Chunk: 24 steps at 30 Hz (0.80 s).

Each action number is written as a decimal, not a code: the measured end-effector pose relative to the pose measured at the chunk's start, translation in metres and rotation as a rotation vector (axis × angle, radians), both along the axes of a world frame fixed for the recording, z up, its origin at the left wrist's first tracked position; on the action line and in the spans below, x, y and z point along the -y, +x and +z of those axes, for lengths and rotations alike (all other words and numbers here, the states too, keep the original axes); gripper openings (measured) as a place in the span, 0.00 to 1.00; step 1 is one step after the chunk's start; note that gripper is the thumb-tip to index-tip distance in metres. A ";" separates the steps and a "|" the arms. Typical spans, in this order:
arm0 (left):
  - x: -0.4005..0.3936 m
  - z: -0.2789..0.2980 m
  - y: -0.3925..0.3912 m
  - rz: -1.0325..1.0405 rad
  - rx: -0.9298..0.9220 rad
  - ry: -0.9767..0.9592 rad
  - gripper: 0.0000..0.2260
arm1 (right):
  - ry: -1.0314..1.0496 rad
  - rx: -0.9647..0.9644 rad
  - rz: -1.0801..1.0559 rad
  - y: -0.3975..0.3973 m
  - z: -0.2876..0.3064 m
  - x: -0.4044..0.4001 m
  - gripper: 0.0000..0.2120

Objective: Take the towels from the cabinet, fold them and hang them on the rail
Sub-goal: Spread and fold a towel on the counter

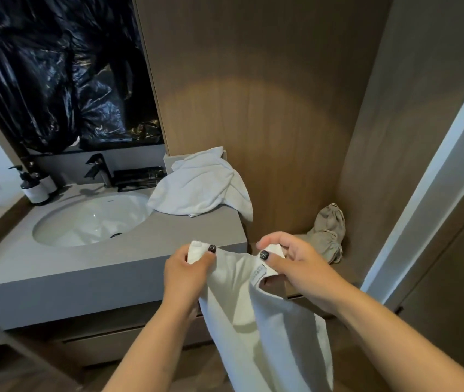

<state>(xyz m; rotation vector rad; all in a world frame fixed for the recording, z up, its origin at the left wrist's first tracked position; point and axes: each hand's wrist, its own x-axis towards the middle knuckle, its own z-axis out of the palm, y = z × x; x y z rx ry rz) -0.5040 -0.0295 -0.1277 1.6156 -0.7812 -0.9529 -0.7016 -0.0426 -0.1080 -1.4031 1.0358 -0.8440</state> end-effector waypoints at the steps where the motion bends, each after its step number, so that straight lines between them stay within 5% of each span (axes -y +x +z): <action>1: -0.003 0.002 -0.001 -0.020 -0.041 0.000 0.02 | 0.003 -0.007 0.063 0.000 0.004 -0.001 0.10; 5: -0.014 0.017 0.000 -0.131 -0.127 -0.005 0.05 | -0.069 -0.186 0.232 0.003 0.020 -0.010 0.18; 9: -0.020 0.032 0.004 -0.251 -0.169 0.017 0.04 | -0.250 -0.181 0.114 0.012 0.028 -0.014 0.04; 14: -0.030 0.039 0.007 -0.370 -0.144 -0.057 0.06 | -0.717 -0.406 0.012 0.014 0.023 -0.013 0.06; 24: -0.028 0.044 0.013 -0.373 -0.230 -0.249 0.08 | -0.555 -0.244 -0.016 0.036 0.030 -0.020 0.10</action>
